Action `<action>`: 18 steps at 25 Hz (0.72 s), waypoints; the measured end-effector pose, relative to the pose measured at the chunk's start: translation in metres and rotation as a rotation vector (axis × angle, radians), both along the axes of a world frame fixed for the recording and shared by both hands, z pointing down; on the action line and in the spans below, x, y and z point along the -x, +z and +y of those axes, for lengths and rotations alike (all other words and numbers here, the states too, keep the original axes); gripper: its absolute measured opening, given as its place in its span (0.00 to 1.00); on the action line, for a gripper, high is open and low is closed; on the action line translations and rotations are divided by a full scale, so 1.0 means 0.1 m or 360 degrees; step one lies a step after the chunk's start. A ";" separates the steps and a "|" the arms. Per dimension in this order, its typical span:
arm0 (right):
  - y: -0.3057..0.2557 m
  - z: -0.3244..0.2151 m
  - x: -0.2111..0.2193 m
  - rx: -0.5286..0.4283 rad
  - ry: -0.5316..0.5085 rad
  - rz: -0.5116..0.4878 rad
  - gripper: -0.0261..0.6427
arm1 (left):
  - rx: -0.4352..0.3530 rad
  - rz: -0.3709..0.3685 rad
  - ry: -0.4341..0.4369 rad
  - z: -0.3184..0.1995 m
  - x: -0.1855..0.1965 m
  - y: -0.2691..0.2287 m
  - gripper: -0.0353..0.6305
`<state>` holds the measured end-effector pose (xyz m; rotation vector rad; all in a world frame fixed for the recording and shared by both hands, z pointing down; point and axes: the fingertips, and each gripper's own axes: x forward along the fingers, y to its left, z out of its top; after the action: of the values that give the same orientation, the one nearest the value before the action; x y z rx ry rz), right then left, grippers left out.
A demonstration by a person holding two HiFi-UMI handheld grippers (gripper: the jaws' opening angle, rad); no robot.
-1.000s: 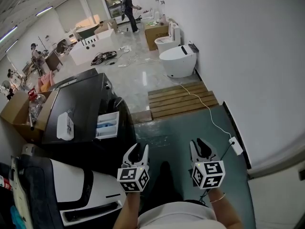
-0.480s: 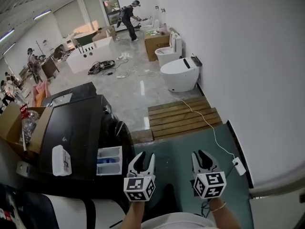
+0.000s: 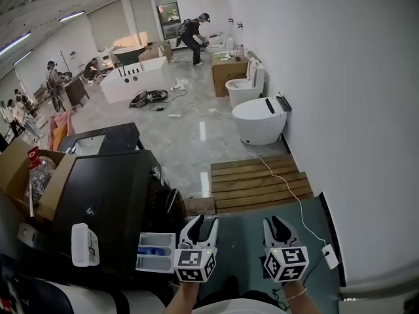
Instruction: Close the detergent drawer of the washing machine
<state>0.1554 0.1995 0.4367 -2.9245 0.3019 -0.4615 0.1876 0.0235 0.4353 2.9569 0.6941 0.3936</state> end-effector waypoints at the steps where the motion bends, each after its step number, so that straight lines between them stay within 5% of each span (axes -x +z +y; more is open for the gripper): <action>1: 0.00 -0.06 -0.06 -0.0007 -0.0014 0.0005 0.16 | 0.0001 0.0004 -0.0014 -0.05 -0.04 -0.01 0.26; 12: 0.00 -0.78 -0.78 -0.0130 -0.0462 0.0030 0.16 | -0.0001 -0.0014 -0.0264 -0.46 -0.38 0.05 0.26; 18: 0.07 -1.24 -1.17 -0.0130 -0.0893 -0.0035 0.16 | -0.0021 -0.0039 -0.0680 -0.80 -0.39 0.09 0.28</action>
<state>0.2721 0.0755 0.4436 -2.7179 1.1192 -0.5328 0.2268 -0.0567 0.4448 2.9908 0.0463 0.3938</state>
